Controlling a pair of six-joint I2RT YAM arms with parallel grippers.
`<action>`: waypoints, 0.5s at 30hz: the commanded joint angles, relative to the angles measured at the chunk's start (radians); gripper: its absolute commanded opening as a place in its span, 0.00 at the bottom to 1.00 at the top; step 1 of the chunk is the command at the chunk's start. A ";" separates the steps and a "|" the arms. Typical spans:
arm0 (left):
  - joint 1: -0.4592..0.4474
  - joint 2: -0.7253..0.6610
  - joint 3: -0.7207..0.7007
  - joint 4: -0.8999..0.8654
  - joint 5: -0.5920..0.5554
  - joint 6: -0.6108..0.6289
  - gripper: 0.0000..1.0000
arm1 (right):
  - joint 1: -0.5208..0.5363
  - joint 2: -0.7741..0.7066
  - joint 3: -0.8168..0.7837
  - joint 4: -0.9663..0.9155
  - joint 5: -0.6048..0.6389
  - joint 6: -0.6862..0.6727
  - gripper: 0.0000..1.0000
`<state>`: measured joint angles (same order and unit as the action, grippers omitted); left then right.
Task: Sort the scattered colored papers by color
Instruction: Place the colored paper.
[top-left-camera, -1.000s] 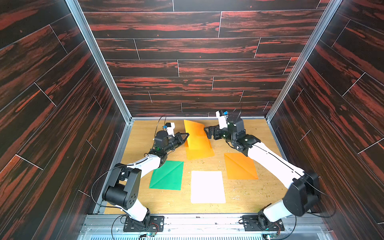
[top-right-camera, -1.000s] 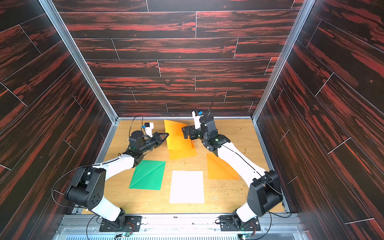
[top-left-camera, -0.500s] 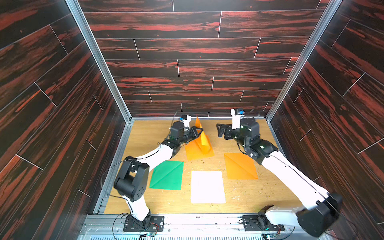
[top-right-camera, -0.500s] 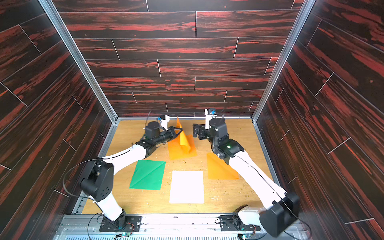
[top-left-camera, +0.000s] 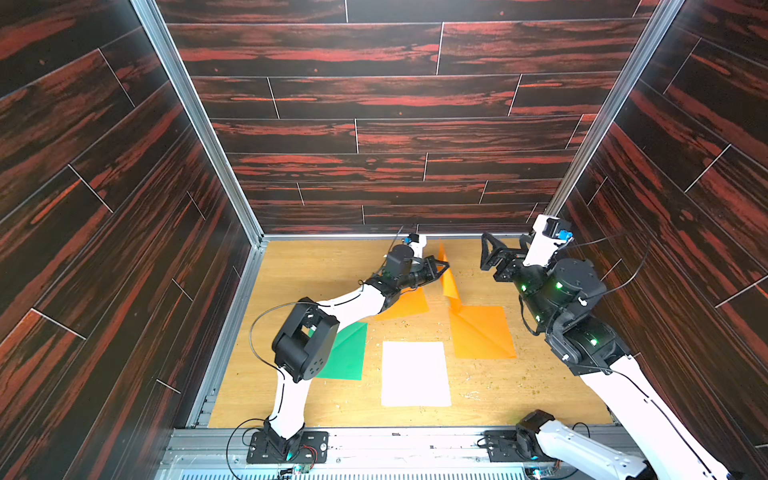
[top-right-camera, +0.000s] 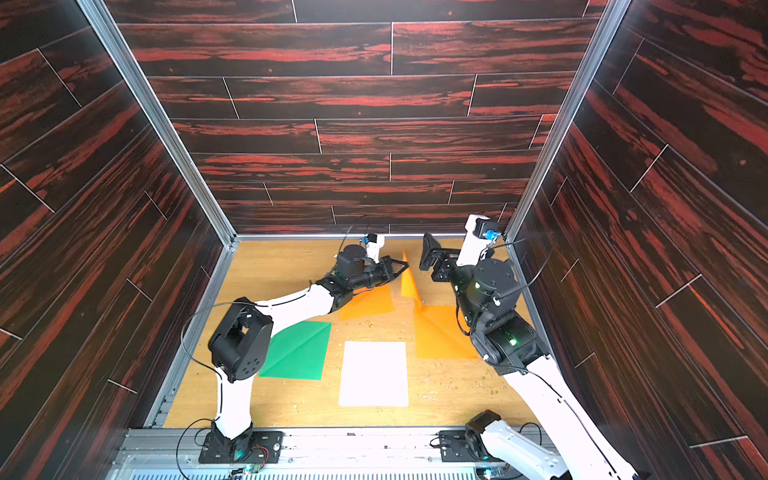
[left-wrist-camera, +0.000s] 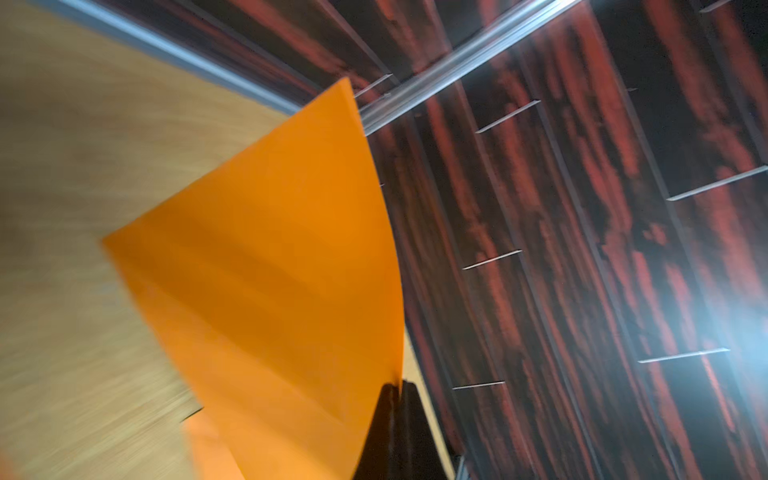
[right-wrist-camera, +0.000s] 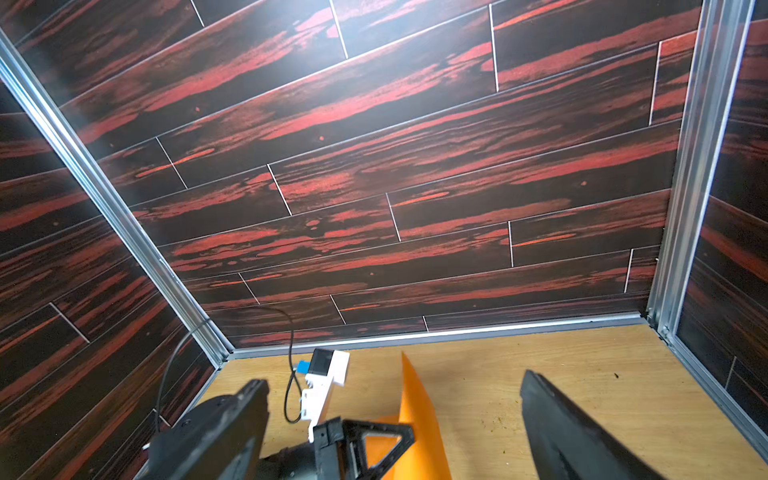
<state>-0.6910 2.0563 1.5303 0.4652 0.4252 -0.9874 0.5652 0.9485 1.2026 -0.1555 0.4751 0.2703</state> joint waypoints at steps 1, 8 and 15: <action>-0.056 0.049 0.078 0.051 0.020 -0.039 0.00 | 0.001 0.000 -0.010 0.004 0.022 0.009 0.98; -0.113 0.137 0.051 0.202 -0.003 -0.153 0.00 | 0.001 0.010 -0.018 0.006 0.006 0.008 0.98; -0.123 0.202 -0.152 0.381 -0.054 -0.266 0.00 | 0.001 0.043 -0.029 0.007 -0.040 0.021 0.98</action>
<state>-0.8219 2.2322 1.4307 0.7383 0.4019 -1.1923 0.5655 0.9775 1.1862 -0.1574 0.4595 0.2787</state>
